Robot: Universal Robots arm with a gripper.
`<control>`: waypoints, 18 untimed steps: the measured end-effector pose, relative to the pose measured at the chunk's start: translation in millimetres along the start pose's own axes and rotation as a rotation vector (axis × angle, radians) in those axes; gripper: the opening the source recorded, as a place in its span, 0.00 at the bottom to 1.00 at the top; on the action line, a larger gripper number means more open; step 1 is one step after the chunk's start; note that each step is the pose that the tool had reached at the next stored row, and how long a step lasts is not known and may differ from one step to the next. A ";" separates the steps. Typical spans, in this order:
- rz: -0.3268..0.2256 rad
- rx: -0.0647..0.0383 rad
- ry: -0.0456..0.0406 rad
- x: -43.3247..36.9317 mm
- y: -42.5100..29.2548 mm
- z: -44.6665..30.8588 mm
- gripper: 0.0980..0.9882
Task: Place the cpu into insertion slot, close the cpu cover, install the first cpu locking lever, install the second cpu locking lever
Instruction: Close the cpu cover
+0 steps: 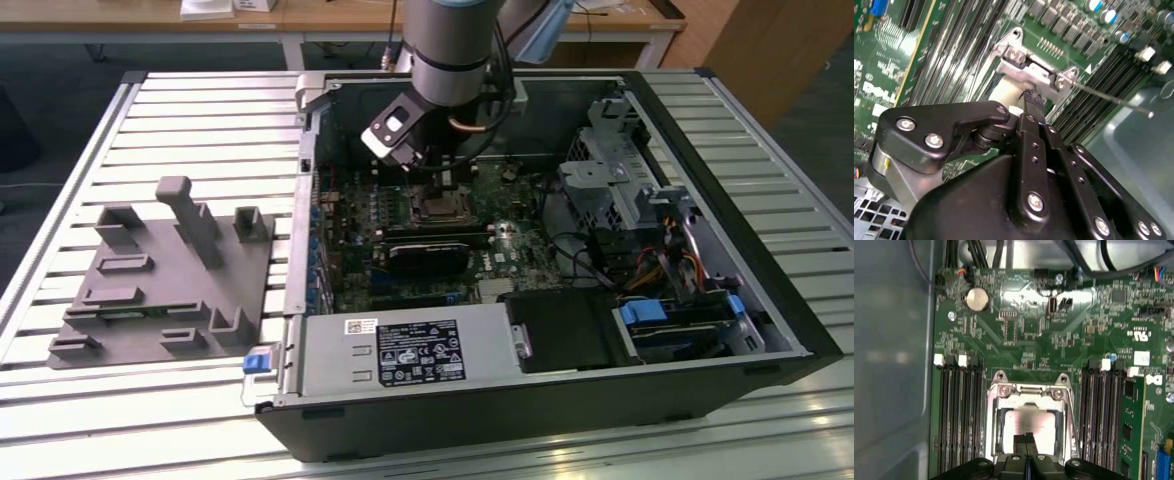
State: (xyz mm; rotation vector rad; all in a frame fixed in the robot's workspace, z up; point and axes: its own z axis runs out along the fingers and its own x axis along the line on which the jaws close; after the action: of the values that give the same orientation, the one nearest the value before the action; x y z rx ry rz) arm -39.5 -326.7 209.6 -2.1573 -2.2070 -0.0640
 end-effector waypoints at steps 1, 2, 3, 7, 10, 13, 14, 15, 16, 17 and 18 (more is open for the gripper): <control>0.000 0.000 0.0000 0.0 -1.7 0.6 0.01; 0.000 0.000 0.0000 0.0 -3.3 1.1 0.01; 0.000 0.000 0.0001 0.0 -4.8 1.7 0.01; 0.000 0.000 0.0000 -0.2 -7.7 5.8 0.01; 0.000 0.000 -0.0002 -0.5 -7.8 10.0 0.01; 0.000 0.001 -0.0008 -0.7 -7.9 10.8 0.01; 0.000 0.000 -0.0003 -0.6 -7.8 10.8 0.01; 0.000 -0.001 0.0007 -0.4 -7.7 10.2 0.01; 0.000 -0.001 0.0013 -0.2 -7.7 9.0 0.01; 0.000 0.000 0.0005 -0.2 -7.8 7.1 0.01; 0.000 0.000 -0.0001 -0.2 -7.9 5.4 0.01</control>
State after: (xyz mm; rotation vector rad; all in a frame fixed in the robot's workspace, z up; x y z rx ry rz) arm -47.4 -326.7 204.3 -2.1573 -2.2070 -0.0639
